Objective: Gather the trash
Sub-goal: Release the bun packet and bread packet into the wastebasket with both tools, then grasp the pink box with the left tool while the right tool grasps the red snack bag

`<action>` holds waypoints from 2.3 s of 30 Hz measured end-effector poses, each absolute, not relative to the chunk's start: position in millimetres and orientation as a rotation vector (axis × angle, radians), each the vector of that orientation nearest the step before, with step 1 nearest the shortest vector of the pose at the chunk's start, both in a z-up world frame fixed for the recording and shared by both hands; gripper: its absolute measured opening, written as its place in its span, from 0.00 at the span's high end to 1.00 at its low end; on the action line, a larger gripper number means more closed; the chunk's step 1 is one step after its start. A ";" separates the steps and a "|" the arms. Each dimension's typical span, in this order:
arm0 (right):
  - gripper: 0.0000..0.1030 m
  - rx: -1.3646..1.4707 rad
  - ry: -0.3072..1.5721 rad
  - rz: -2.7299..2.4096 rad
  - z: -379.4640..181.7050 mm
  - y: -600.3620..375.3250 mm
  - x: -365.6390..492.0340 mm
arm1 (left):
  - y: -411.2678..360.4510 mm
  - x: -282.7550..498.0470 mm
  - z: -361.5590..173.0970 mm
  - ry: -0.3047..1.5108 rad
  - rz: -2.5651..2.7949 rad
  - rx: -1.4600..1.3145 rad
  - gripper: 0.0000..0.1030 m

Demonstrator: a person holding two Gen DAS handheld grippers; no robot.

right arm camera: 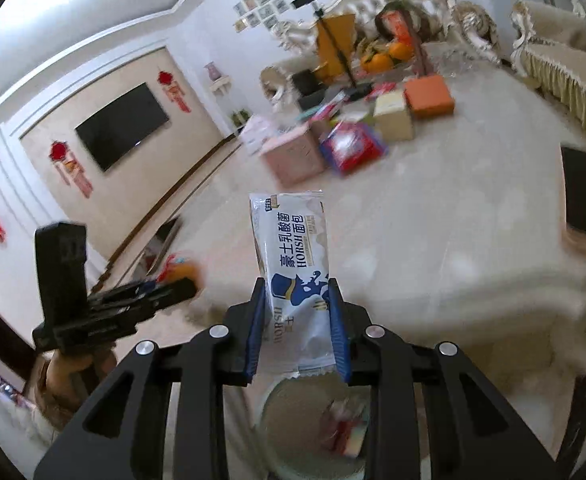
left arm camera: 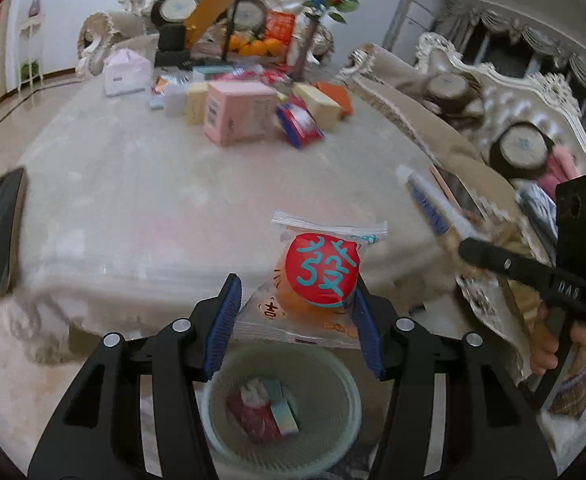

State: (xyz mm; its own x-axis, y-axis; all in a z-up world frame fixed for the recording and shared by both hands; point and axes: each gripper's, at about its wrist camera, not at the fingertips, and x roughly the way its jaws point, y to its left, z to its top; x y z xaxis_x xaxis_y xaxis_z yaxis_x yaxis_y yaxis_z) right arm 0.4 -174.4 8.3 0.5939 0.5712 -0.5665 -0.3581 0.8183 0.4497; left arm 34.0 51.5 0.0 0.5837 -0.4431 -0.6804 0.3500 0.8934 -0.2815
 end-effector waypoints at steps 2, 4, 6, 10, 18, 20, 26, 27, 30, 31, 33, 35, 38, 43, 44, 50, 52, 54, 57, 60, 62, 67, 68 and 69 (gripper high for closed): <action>0.73 0.297 0.805 0.560 -1.3 -166.5 -14.1 | 48.8 17.0 -9.3 0.857 -0.473 -0.123 0.48; 0.73 0.285 0.864 0.575 -17.2 -156.3 -25.7 | 42.0 5.3 -25.3 0.901 -0.470 -0.096 0.48; 0.73 0.281 0.928 0.574 -35.6 -147.5 -28.9 | 34.4 -1.4 -45.8 0.960 -0.471 -0.080 0.48; 0.73 0.213 1.066 0.490 -80.0 -138.0 -12.7 | 19.5 -2.5 -101.9 1.103 -0.452 -0.058 0.48; 0.73 0.154 1.338 0.393 -178.7 -116.1 25.1 | 7.5 19.7 -188.8 1.353 -0.343 0.012 0.48; 0.73 0.114 1.385 0.385 -195.7 -107.8 26.3 | 12.2 21.3 -196.8 1.384 -0.314 0.008 0.48; 0.48 0.032 1.424 0.397 -211.1 -88.2 12.4 | 25.1 22.6 -205.9 1.427 -0.195 0.004 0.17; 0.36 0.015 1.395 0.381 -206.2 -86.0 12.7 | 25.3 22.2 -204.6 1.422 -0.198 0.001 0.17; 0.36 -0.020 1.347 0.364 -198.7 -84.8 6.6 | 25.8 20.9 -200.1 1.405 -0.195 -0.002 0.16; 0.36 -0.026 1.338 0.357 -197.8 -86.6 5.4 | 26.4 19.3 -199.9 1.400 -0.190 -0.002 0.15; 0.36 -0.046 1.315 0.354 -193.9 -83.2 3.2 | 27.7 18.3 -198.4 1.391 -0.178 -0.003 0.13; 0.36 -0.068 1.285 0.348 -189.6 -89.1 0.0 | 32.5 15.5 -196.6 1.380 -0.170 -0.014 0.13; 0.36 -0.085 1.221 0.353 -179.9 -91.2 -4.8 | 41.2 10.7 -189.0 1.355 -0.160 -0.032 0.13; 0.35 -0.055 1.073 0.362 -136.7 -118.0 -22.9 | 46.8 -4.5 -155.0 1.259 -0.202 -0.021 0.13; 0.35 -0.045 1.054 0.363 -129.4 -124.3 -24.0 | 47.6 -8.0 -144.1 1.232 -0.216 -0.016 0.13; 0.35 0.067 0.873 0.410 -71.0 -149.8 -31.4 | 56.6 -20.7 -78.1 1.061 -0.287 -0.049 0.13; 0.35 0.085 0.802 0.424 -46.6 -154.6 -27.5 | 59.1 -20.5 -54.8 0.991 -0.291 -0.061 0.13; 0.35 0.070 0.726 0.428 -25.9 -156.5 -20.5 | 61.7 -15.5 -28.9 0.906 -0.299 -0.084 0.13; 0.29 0.032 0.624 0.386 1.0 -160.1 4.1 | 58.5 6.3 1.8 0.783 -0.289 -0.064 0.13; 0.27 0.032 0.548 0.344 20.8 -164.1 42.0 | 50.9 42.8 24.5 0.652 -0.256 0.016 0.13; 0.27 0.035 0.540 0.342 25.9 -161.7 69.3 | 44.6 77.5 33.3 0.604 -0.259 0.059 0.13; 0.26 -0.010 0.610 0.328 30.8 -146.0 147.9 | 32.2 170.5 37.4 0.597 -0.283 0.173 0.13; 0.26 -0.015 0.625 0.314 29.1 -143.4 161.5 | 29.6 190.1 35.2 0.617 -0.305 0.196 0.13; 0.26 -0.019 0.641 0.305 28.1 -144.2 166.7 | 28.7 204.0 33.6 0.621 -0.315 0.205 0.13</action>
State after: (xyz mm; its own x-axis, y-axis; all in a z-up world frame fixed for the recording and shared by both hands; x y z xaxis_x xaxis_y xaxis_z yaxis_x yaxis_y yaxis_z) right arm 166.7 -144.2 28.1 0.7584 0.2743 -0.5913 -0.2859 0.9552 0.0764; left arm 204.0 28.7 33.6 0.7679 -0.2268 -0.5991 0.3489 0.9324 0.0942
